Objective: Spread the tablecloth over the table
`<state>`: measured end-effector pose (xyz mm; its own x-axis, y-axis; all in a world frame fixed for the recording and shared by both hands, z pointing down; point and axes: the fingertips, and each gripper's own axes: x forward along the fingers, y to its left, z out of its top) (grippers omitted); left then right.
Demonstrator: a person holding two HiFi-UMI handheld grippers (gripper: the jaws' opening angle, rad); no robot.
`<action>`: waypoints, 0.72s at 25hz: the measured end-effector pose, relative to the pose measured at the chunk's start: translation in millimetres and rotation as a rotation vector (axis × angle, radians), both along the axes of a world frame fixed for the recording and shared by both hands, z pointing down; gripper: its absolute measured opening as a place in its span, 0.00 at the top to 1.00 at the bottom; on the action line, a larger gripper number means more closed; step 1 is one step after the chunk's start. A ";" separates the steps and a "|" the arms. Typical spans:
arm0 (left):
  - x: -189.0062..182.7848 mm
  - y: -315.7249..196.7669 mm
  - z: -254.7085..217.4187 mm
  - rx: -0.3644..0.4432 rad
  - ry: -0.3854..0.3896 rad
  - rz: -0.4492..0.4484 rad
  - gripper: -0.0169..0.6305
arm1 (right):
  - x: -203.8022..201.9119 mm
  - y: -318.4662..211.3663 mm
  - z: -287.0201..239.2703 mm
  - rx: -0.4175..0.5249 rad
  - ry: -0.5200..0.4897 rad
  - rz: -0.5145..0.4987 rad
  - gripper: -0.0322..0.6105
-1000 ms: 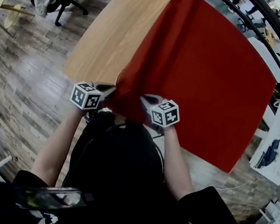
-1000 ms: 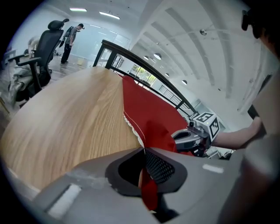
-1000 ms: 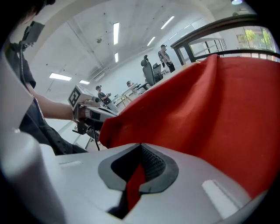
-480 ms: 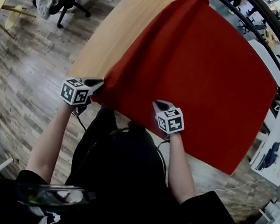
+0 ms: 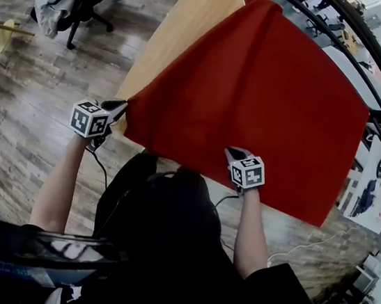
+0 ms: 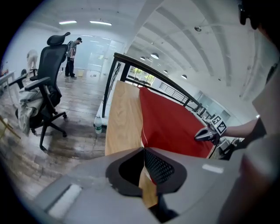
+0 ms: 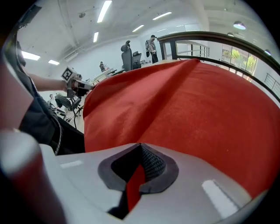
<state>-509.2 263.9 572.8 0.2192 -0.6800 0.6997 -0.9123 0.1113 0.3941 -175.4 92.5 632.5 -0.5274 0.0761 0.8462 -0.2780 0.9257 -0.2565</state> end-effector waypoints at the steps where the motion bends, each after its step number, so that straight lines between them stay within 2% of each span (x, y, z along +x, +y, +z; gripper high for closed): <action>1: -10.2 4.3 1.0 -0.012 -0.016 0.025 0.96 | -0.8 0.7 0.3 0.011 0.013 0.009 0.94; 4: -24.5 18.1 1.7 -0.052 -0.035 0.129 0.96 | -2.0 1.4 0.6 0.035 0.040 0.050 0.94; 6: -23.0 28.2 -0.5 -0.060 -0.004 0.174 0.96 | -1.9 1.0 1.4 0.055 0.062 0.073 0.94; 8: -19.4 34.6 -5.7 -0.032 0.059 0.160 0.96 | -2.5 -0.3 1.4 0.097 0.089 0.085 0.94; 10: -15.7 31.0 -14.7 0.031 0.113 0.110 0.95 | -13.0 -2.7 -10.5 0.158 0.066 0.087 0.94; 13: -2.9 21.1 -28.4 0.114 0.142 0.081 0.95 | -64.2 13.0 -44.0 0.148 -0.119 0.079 0.94; 16: 23.2 13.6 -39.4 0.167 0.124 0.122 0.95 | -134.6 61.0 -80.0 0.108 -0.298 -0.051 0.93; 18: 37.5 8.2 -46.2 0.198 0.091 0.145 0.95 | -186.5 104.8 -103.3 0.037 -0.389 -0.162 0.79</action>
